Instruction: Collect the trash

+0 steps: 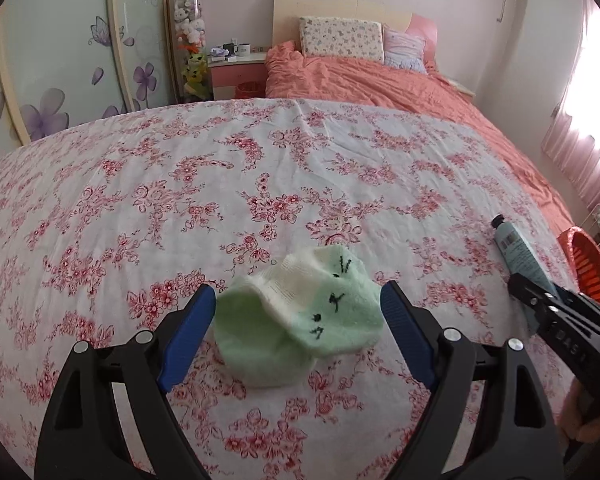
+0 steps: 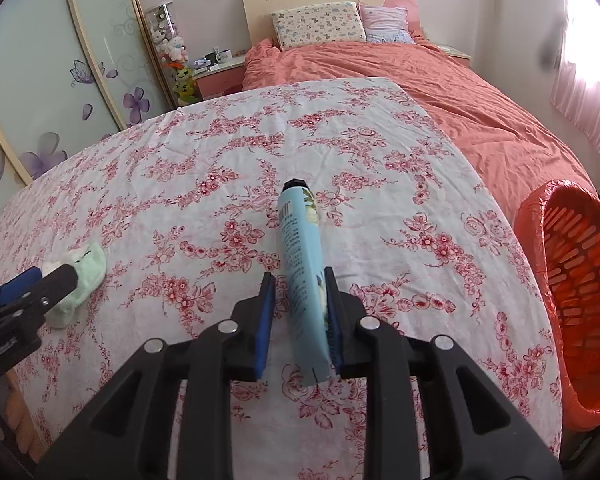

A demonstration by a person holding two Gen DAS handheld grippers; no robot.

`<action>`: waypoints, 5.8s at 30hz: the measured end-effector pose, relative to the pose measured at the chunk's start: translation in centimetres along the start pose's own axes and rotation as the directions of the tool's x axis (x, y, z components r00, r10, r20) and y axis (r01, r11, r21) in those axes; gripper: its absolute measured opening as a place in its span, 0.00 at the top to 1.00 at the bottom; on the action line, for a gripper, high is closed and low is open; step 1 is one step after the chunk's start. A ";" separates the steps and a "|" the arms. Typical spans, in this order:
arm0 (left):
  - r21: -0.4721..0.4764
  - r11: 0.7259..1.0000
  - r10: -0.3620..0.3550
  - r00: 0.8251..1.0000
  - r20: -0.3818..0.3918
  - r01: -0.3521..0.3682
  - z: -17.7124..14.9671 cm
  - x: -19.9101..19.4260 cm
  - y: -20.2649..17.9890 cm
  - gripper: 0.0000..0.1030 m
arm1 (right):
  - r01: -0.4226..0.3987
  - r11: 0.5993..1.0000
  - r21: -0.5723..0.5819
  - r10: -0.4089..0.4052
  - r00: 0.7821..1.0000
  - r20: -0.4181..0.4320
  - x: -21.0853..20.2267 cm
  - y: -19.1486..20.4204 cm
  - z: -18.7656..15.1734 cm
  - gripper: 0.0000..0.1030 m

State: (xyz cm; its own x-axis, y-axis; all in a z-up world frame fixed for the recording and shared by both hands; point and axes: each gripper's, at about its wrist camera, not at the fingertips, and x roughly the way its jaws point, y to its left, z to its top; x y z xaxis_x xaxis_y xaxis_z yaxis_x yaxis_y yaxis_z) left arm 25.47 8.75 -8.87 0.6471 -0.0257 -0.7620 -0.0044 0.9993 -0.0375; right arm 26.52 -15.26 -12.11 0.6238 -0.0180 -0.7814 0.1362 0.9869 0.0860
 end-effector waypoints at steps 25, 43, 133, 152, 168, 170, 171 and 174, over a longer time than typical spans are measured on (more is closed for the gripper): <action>0.053 0.998 -0.022 1.000 -0.019 0.023 -0.9 0.0 -1.6 0.79 | -0.021 0.999 -0.039 0.021 1.000 -0.003 -0.7 0.2 -0.6 0.85; 0.060 0.997 -0.059 0.995 0.085 0.054 0.5 -5.3 -3.9 0.82 | -0.059 0.998 0.010 0.058 0.993 0.102 -7.4 -2.0 -1.0 0.87; 0.303 0.870 -0.401 0.916 -0.026 0.389 -0.3 -6.5 -32.6 0.44 | 0.014 0.893 0.449 -0.178 0.929 0.325 -18.8 -31.1 -1.9 0.41; 0.227 0.974 -0.085 0.934 0.346 0.005 -5.6 -18.3 -16.3 0.02 | 0.472 0.844 0.256 -0.537 0.739 0.407 -28.0 -15.6 -9.2 0.04; 0.076 0.997 -0.026 0.937 0.348 0.000 -13.3 -22.0 -9.3 0.02 | 0.372 0.876 0.306 -0.471 0.797 0.377 -30.6 -7.0 -18.3 0.04; 0.065 0.998 -0.021 0.939 0.343 -0.001 -13.6 -22.1 -9.0 0.02 | 0.376 0.875 0.305 -0.471 0.806 0.359 -30.4 -6.7 -18.7 0.04; 0.061 0.998 -0.023 0.941 0.338 0.003 -13.8 -22.1 -8.8 0.02 | 0.380 0.873 0.304 -0.473 0.811 0.345 -30.2 -6.6 -18.8 0.04; 0.044 0.999 -0.034 0.949 0.313 0.021 -14.0 -22.0 -8.3 0.02 | 0.386 0.874 0.294 -0.472 0.819 0.326 -30.1 -6.2 -19.1 0.04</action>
State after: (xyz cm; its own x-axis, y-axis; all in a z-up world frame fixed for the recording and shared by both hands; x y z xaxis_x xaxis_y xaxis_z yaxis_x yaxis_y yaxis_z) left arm 0.60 0.62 -0.89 0.8531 -0.0496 -0.5193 0.0429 0.9988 -0.0248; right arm -7.78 -17.82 -0.91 0.6978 -0.5326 -0.4789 0.5864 0.8088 -0.0451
